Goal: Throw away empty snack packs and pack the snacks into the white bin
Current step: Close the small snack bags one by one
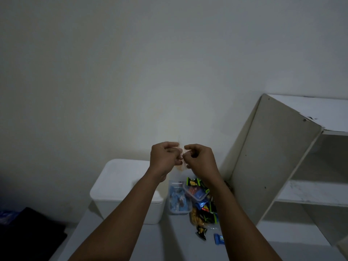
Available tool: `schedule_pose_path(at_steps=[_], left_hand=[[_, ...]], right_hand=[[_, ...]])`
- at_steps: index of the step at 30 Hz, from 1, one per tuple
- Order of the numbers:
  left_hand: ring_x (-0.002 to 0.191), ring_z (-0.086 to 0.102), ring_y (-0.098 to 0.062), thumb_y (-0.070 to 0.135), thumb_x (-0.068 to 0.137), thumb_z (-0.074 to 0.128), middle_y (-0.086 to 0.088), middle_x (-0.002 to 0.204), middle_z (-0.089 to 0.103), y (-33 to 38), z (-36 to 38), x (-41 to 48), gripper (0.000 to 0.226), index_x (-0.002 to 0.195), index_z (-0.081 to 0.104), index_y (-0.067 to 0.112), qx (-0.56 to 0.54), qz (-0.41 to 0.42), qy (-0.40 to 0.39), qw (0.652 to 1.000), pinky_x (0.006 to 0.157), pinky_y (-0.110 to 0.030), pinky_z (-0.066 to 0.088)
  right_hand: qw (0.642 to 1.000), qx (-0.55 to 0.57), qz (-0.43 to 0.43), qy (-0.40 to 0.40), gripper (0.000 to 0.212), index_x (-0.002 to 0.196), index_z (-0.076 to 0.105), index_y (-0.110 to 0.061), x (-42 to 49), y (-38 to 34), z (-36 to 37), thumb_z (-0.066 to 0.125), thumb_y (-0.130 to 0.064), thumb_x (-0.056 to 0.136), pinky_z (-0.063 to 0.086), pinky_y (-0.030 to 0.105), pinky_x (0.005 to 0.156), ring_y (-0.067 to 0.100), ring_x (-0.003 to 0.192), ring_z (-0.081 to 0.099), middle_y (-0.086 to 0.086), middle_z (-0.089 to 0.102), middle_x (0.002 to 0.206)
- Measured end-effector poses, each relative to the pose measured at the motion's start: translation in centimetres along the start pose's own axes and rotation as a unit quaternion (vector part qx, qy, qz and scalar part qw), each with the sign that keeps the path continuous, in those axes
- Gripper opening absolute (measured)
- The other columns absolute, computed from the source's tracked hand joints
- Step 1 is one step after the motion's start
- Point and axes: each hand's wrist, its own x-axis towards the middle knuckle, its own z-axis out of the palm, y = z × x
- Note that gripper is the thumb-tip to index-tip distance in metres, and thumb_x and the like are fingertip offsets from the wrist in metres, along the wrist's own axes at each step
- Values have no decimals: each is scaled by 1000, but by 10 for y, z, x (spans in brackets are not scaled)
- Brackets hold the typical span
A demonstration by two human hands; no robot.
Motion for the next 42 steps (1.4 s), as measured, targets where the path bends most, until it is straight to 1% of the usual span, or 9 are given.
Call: schedule_pose_path(at_steps=[5,14,20,25,30,34,37,40,42], left_hand=[[72,70,-23,-3,90,63,-14,90,67,-7,0,0,10,96,63,5,1,23,17,1000,65,-40,63],[71,69,-17,-4,85,69,-6,97,70,-11,2,-4,26,104,71,13,0,20,35,999,63,-22,57],[66,67,-14,-1,86,69,-2,96,70,-11,-3,-6,22,101,72,15,12,18,21,1000,64,-26,58],[66,66,-18,3,87,68,-15,85,72,-9,-6,-6,11,95,72,9,14,14,-18,1000,65,-33,59],[63,64,-20,5,89,65,-12,75,70,-13,-1,-11,14,101,67,11,-21,-15,-1,1000,62,-35,58],[61,63,-20,6,90,65,-12,70,68,-24,3,-13,6,93,70,3,-30,-25,29,999,62,-35,57],[65,62,-21,11,92,63,-10,79,69,-40,1,-19,11,98,70,5,-16,-46,20,999,65,-38,54],[95,61,-14,14,92,58,4,110,64,-74,-8,-22,28,118,66,19,99,-31,30,994,82,-30,51],[109,54,-10,16,92,59,8,122,56,-100,-12,-28,39,129,61,25,167,-43,-20,985,91,-29,48]], right_hand=[[999,-33,-15,-13,18,107,72,-13,-1,-1,1,64,-8,92,60,34,72,18,70,69,7,74,84],[999,33,3,36,23,110,61,-11,-7,0,10,60,2,91,62,40,71,23,70,70,8,72,82],[998,54,24,-5,21,110,65,-9,-9,-1,5,61,0,92,62,37,68,22,74,71,8,72,81],[998,53,15,-15,12,98,74,-7,-8,-8,1,64,-13,95,53,21,56,11,66,67,9,73,81],[998,35,15,-46,14,92,74,-4,-10,-5,0,61,-8,96,56,32,63,19,63,63,18,72,80],[998,23,32,-41,16,86,72,-7,-15,7,2,60,-12,95,57,40,69,17,68,64,10,71,77],[992,43,77,-86,19,92,66,-6,-23,17,1,54,-19,100,56,39,67,19,77,62,9,65,85],[975,83,157,-137,18,92,61,-12,-31,35,-4,50,-22,103,57,37,65,26,89,68,12,71,97],[954,127,215,-164,20,99,61,-9,-38,52,-8,48,-22,104,58,43,71,29,94,71,11,75,104]])
